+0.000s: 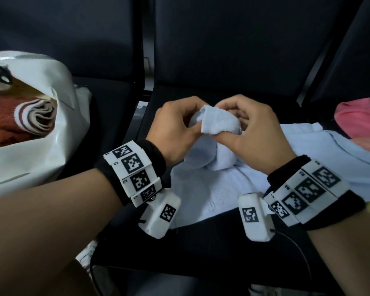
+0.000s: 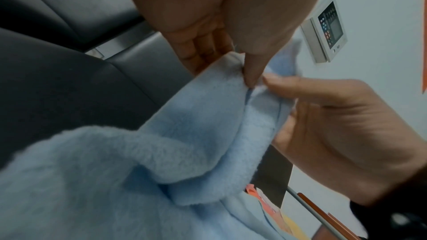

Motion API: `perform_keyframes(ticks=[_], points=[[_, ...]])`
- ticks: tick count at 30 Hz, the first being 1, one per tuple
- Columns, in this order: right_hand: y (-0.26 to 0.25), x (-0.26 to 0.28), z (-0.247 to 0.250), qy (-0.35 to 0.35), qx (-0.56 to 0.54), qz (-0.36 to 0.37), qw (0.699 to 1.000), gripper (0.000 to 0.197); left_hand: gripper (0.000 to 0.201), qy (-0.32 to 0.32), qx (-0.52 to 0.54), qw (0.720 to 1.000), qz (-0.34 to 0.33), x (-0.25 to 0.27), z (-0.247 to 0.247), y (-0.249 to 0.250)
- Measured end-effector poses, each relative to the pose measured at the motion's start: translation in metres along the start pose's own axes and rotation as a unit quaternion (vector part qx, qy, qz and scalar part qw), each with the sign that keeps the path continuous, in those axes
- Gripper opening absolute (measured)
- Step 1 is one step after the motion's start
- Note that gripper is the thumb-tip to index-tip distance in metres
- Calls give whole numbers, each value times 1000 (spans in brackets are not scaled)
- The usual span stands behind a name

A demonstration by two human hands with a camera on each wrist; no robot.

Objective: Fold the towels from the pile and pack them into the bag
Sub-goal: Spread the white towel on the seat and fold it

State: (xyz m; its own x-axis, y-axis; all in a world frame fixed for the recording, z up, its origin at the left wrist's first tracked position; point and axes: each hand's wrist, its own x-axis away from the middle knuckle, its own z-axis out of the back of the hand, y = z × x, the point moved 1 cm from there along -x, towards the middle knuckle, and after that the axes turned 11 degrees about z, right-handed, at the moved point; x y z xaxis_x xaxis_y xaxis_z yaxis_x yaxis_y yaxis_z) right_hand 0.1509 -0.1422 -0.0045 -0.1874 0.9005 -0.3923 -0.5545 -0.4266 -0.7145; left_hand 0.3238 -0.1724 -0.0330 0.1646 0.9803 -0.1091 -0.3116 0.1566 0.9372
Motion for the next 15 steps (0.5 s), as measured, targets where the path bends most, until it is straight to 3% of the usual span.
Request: perform_keyframes(ticks=[6,11,15], points=[[-1,-2,1,67,-9,-5,998,5,9,-3,-21,1000,5,-1,-2,-1],[3,-6,10,149,36,-7,988,16,10,-54,-159,985,48,-1,-1,-5],[7,-8,18,205,53,-21,977,26,39,-64,-237,964,98,-3,0,-11]])
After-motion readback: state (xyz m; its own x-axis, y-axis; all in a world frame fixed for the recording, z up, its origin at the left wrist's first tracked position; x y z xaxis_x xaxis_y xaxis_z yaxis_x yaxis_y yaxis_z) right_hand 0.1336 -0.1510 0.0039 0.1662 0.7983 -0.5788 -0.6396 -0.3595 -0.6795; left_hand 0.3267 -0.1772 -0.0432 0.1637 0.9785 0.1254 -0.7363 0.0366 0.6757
